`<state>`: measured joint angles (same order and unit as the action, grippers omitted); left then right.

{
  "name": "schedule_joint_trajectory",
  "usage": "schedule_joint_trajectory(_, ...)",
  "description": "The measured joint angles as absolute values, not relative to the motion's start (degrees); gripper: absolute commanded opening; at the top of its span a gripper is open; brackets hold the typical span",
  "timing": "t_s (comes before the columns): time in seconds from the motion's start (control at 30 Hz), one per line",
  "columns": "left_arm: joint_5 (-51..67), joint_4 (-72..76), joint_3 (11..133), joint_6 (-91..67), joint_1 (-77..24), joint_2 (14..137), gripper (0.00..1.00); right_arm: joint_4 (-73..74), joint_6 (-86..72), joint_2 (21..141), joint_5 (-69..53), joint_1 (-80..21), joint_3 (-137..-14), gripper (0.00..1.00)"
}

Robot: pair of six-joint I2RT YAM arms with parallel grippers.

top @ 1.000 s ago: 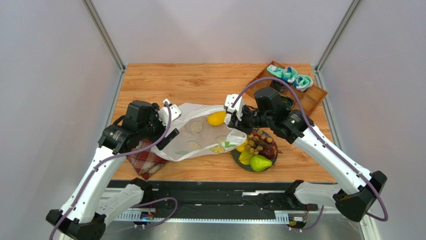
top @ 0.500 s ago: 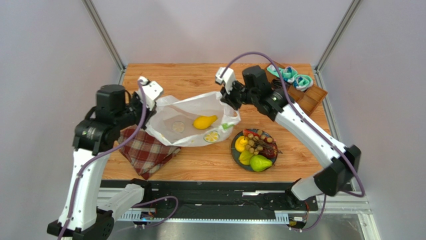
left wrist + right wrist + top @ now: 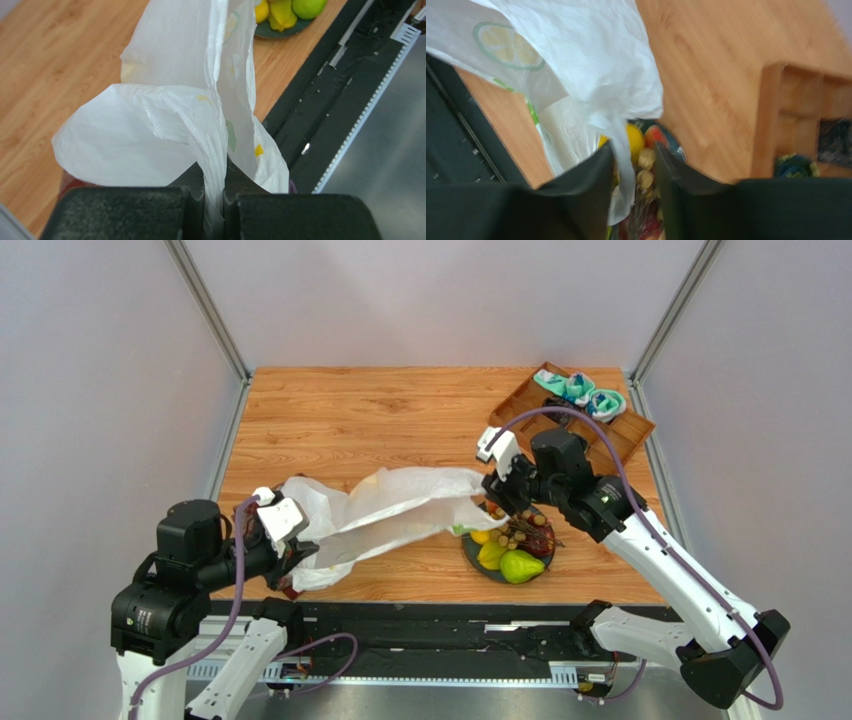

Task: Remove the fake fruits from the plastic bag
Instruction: Adjust the plastic bag at the center of the board, then take out the fake fruit from the plastic bag.

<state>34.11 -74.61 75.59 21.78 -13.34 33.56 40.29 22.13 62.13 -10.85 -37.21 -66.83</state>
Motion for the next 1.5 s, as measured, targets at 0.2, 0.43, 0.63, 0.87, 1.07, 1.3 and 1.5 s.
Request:
schedule_joint_trajectory(0.2, 37.89, -76.90, 74.87, 21.80, -13.02, 36.32, 0.00, 50.15, 22.44, 65.01, -16.40, -35.75, -72.20, 1.00)
schedule_joint_trajectory(0.43, 40.51, -73.76, 74.65, 19.75, -10.63, 45.17, 0.00, 43.09, 21.80, 70.67, -29.39, -44.69, -89.82, 1.00)
schedule_joint_trajectory(0.63, 39.97, -72.44, 74.78, 17.96, -10.24, 48.95, 0.00, 35.40, 18.98, 72.82, -36.27, -49.10, -89.97, 0.51)
schedule_joint_trajectory(0.87, 41.10, -72.18, 77.10, 15.84, -10.24, 47.07, 0.00, 31.70, 17.30, 83.44, -40.25, -54.30, -92.71, 0.11)
schedule_joint_trajectory(1.07, 41.74, -72.31, 77.10, 15.29, -10.20, 44.14, 0.00, 29.80, 17.06, 86.65, -40.88, -56.80, -88.77, 0.04)
schedule_joint_trajectory(1.3, 41.65, -71.55, 77.47, 13.78, -10.13, 46.24, 0.00, 27.16, 17.63, 87.83, -38.52, -59.59, -86.63, 0.00)
schedule_joint_trajectory(1.5, 41.52, -70.61, 80.14, 12.38, -9.98, 48.34, 0.00, 25.80, 18.65, 87.77, -32.45, -62.43, -84.31, 0.00)
